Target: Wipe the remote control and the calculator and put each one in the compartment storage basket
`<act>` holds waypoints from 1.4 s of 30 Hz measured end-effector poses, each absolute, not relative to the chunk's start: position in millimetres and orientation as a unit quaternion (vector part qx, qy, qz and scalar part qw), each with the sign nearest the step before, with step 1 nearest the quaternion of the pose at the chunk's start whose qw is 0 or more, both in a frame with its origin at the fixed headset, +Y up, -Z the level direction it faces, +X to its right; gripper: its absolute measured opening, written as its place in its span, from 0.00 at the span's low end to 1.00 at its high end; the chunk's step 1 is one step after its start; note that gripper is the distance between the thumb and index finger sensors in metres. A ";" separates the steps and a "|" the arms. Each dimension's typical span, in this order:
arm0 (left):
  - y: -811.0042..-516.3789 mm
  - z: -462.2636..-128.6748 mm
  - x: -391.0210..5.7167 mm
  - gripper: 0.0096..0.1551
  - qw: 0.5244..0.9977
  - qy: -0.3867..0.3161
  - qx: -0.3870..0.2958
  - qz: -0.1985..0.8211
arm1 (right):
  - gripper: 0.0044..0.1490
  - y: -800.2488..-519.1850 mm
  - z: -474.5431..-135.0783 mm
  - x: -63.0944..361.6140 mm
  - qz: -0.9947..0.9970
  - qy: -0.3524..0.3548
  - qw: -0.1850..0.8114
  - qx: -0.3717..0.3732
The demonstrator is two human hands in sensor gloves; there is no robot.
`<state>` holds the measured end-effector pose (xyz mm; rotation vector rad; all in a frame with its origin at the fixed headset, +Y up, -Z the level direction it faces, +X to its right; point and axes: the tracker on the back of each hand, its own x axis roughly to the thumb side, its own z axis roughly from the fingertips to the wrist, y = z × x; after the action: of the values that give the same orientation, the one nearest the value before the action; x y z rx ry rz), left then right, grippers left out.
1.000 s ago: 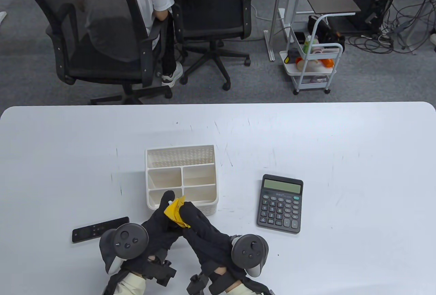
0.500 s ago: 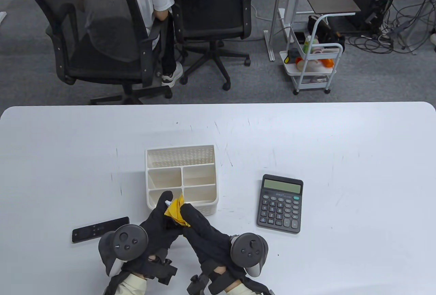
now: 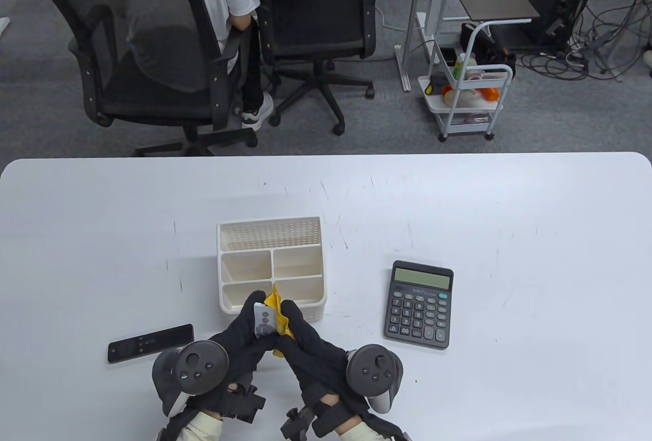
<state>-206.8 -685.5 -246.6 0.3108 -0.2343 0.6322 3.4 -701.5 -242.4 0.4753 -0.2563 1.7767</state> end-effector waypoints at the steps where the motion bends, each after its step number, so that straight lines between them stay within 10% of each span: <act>1: -685.2 -246.3 -206.9 0.44 0.932 -0.115 0.153 0.307 | 0.35 -700.6 -242.2 4.1 0.765 -0.114 0.600 0.204; 42: -682.0 -238.7 -192.8 0.33 0.921 -0.151 0.161 0.322 | 0.32 -701.7 -248.1 17.7 0.718 -0.112 0.664 0.174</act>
<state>-192.8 -682.0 -238.7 0.3314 -0.3104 0.6616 17.7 -701.7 -248.1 0.3930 -0.2538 1.6226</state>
